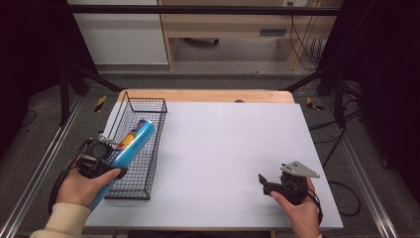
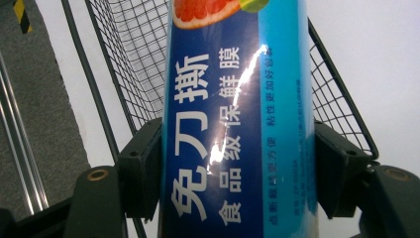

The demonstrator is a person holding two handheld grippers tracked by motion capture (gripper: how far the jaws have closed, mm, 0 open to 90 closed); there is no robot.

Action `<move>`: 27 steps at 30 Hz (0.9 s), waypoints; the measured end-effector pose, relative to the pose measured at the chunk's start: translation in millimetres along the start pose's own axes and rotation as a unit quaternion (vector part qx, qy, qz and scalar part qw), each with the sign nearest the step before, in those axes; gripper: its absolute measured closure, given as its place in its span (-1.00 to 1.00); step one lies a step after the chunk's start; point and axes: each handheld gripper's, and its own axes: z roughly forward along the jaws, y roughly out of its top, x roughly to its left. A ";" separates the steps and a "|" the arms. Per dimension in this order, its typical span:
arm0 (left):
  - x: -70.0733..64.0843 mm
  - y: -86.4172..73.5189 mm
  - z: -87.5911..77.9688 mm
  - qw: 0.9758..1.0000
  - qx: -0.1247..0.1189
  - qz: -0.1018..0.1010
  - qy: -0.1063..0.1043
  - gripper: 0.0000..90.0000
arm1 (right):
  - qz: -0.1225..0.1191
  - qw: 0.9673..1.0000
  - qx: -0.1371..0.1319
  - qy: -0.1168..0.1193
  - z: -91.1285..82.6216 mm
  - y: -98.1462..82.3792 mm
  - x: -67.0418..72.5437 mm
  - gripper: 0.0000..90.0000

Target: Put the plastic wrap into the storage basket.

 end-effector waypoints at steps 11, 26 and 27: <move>6.8 5.2 10.4 1.000 0.018 -0.011 0.003 -0.29 | -0.001 1.000 0.003 0.004 0.7 0.2 0.8 -0.77; -0.1 16.1 17.7 0.999 0.037 -0.011 0.005 -0.29 | -0.001 1.000 0.003 0.008 0.4 0.4 1.2 -0.77; -0.8 16.7 18.3 0.999 0.038 -0.011 0.004 -0.29 | -0.001 1.000 0.003 0.008 0.4 0.4 1.2 -0.77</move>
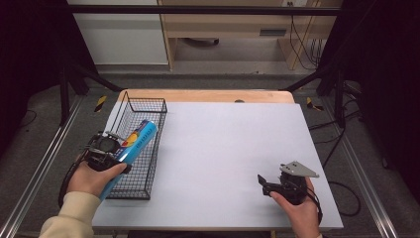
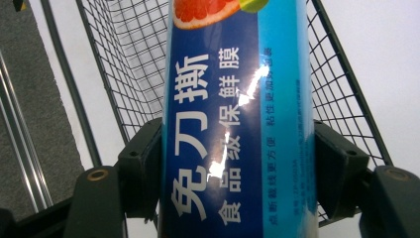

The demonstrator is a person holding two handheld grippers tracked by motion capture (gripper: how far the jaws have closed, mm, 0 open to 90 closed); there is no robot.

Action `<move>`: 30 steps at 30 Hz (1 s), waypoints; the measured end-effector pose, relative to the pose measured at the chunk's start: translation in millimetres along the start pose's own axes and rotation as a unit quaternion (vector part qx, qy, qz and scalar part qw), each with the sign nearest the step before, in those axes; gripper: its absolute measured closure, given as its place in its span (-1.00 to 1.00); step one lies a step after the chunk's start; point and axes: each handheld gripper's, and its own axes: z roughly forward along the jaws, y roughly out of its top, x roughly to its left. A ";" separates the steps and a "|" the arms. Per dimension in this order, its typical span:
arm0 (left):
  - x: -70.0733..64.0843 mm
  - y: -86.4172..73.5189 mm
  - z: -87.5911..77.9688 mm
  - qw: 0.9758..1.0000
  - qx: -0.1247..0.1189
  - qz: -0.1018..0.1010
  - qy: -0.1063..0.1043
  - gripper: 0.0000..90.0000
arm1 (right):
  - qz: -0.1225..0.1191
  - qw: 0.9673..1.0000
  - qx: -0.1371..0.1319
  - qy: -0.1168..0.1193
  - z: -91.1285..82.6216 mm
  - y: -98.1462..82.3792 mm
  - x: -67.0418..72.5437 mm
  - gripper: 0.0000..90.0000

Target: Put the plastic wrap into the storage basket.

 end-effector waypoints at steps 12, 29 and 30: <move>1.8 1.3 5.5 1.000 0.004 -0.008 0.001 -0.29 | 0.001 1.000 0.002 0.002 0.1 0.1 0.3 -0.77; 6.5 6.7 14.3 0.999 0.036 -0.017 0.005 -0.29 | 0.001 1.000 0.007 0.006 1.3 -0.4 0.8 -0.77; 6.5 7.2 15.0 0.999 0.037 -0.017 0.005 -0.29 | 0.003 1.000 0.008 0.007 1.2 -0.5 0.6 -0.77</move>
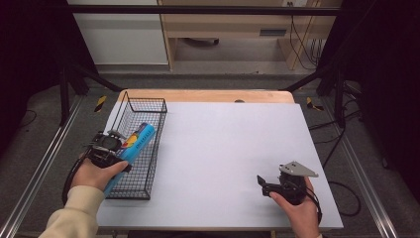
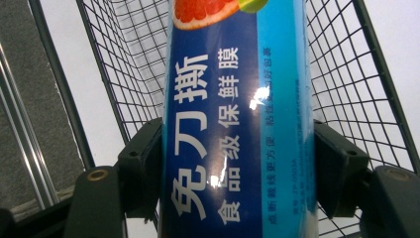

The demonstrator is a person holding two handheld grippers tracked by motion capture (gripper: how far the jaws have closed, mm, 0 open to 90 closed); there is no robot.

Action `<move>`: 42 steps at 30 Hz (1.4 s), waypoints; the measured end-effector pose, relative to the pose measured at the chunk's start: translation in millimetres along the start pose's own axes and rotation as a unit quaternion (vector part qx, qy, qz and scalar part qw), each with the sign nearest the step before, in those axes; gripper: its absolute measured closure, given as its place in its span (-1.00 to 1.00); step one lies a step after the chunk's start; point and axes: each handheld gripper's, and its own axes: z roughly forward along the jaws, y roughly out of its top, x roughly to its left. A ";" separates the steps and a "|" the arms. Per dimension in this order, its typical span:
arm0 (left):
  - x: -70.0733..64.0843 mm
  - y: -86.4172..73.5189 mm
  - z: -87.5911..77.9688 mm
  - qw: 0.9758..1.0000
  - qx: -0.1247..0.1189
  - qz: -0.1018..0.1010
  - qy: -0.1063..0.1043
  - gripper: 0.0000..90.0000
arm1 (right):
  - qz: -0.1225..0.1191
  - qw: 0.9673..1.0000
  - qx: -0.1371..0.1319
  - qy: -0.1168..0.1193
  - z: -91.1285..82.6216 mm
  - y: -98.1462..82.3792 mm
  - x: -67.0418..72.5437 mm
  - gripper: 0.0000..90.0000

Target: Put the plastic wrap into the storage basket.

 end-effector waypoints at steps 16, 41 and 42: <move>-0.1 10.9 14.1 0.999 0.046 0.006 0.000 -0.29 | -0.002 1.000 0.004 0.003 0.9 -0.3 0.6 -0.77; -2.8 22.5 24.8 0.996 0.088 0.018 0.011 -0.29 | -0.002 1.000 0.014 0.007 3.2 -1.4 0.9 -0.77; -3.1 22.3 25.1 0.996 0.087 0.019 0.013 -0.29 | -0.004 1.000 0.013 0.007 3.3 -1.4 0.7 -0.77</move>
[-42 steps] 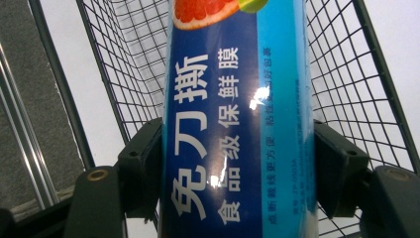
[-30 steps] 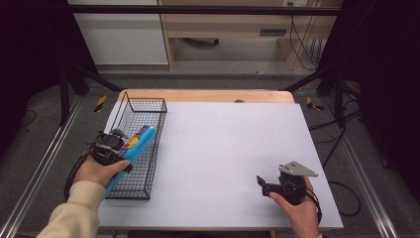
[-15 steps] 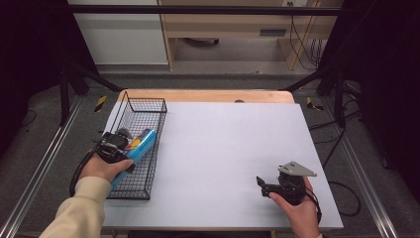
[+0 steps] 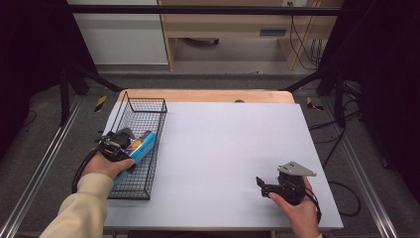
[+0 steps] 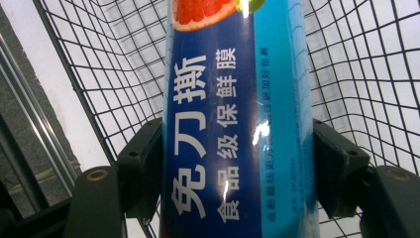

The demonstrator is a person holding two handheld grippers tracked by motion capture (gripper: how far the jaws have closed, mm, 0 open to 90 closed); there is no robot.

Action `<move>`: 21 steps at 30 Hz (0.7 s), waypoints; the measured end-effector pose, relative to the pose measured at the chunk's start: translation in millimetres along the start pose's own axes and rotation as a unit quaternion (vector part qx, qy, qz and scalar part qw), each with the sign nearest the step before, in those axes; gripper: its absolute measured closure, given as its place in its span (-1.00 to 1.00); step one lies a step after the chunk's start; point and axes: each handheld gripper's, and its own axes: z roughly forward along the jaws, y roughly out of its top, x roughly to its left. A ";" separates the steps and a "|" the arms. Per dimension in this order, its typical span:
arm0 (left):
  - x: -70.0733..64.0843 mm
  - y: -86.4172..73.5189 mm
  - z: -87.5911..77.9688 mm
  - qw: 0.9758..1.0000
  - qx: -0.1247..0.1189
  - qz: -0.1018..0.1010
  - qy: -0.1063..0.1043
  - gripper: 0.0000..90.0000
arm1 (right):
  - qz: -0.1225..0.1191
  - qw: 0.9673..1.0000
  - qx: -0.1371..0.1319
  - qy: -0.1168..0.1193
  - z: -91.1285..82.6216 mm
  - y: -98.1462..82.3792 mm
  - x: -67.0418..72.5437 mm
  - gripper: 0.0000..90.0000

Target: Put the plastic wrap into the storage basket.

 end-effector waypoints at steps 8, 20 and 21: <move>-0.9 0.5 -0.2 1.000 0.002 0.003 0.003 -0.29 | 0.000 1.000 0.001 0.001 0.1 -0.2 -0.1 -0.77; -1.9 0.6 -0.2 1.000 0.002 0.007 0.006 -0.30 | -0.001 1.000 0.003 0.002 0.3 -0.4 0.0 -0.77; -2.3 0.4 -0.1 1.000 0.002 0.005 0.005 -0.30 | -0.001 1.000 0.004 0.002 0.3 -0.4 0.1 -0.77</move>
